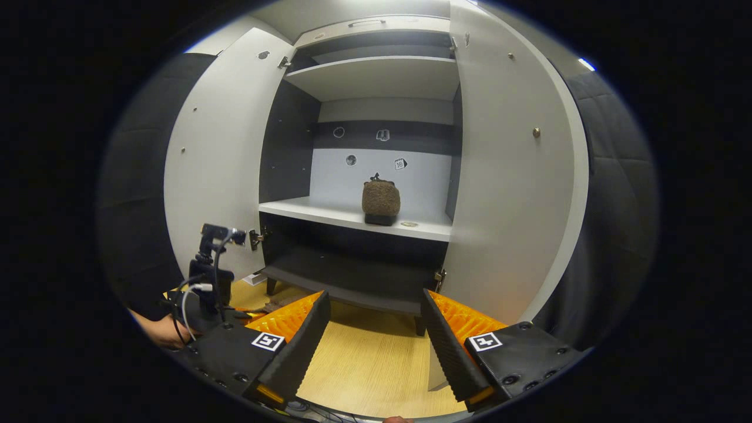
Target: Grab one shoe with the right hand and put it into the shoe cabinet, grab the other shoe with the left hand and put it into the shoe cabinet; then close the right door with the right hand and the left door with the left hand.
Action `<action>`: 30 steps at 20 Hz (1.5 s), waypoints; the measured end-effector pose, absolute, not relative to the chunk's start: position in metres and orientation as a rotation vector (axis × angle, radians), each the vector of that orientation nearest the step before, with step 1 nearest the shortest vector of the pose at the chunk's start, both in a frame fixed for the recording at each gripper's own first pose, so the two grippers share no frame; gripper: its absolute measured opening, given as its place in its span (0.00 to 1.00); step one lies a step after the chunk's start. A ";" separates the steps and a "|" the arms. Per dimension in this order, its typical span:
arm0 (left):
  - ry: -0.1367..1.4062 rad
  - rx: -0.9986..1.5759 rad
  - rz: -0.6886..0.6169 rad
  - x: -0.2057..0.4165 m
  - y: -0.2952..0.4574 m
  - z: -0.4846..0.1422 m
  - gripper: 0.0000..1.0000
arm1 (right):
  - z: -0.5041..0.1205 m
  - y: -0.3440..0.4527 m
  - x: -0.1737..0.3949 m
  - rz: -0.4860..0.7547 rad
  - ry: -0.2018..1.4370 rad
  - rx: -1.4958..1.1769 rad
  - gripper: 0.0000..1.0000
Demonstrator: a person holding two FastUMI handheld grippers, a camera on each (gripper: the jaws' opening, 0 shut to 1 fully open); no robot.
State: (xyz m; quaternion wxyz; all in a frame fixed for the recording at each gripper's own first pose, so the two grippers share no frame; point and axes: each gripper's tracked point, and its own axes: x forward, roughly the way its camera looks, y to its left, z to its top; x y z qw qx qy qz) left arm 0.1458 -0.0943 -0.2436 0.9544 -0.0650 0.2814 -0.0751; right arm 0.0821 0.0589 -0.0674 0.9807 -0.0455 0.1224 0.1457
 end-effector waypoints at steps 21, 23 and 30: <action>0.163 -0.231 -0.194 0.192 -0.046 -0.041 0.01 | -0.064 0.068 0.080 0.332 0.239 -0.054 0.98; 0.140 -0.232 -0.199 0.207 -0.048 -0.028 0.01 | -0.064 0.067 0.080 0.321 0.238 -0.053 0.98; 0.054 -0.278 -0.223 0.267 -0.060 0.011 0.01 | -0.067 0.063 0.087 0.272 0.244 -0.037 0.98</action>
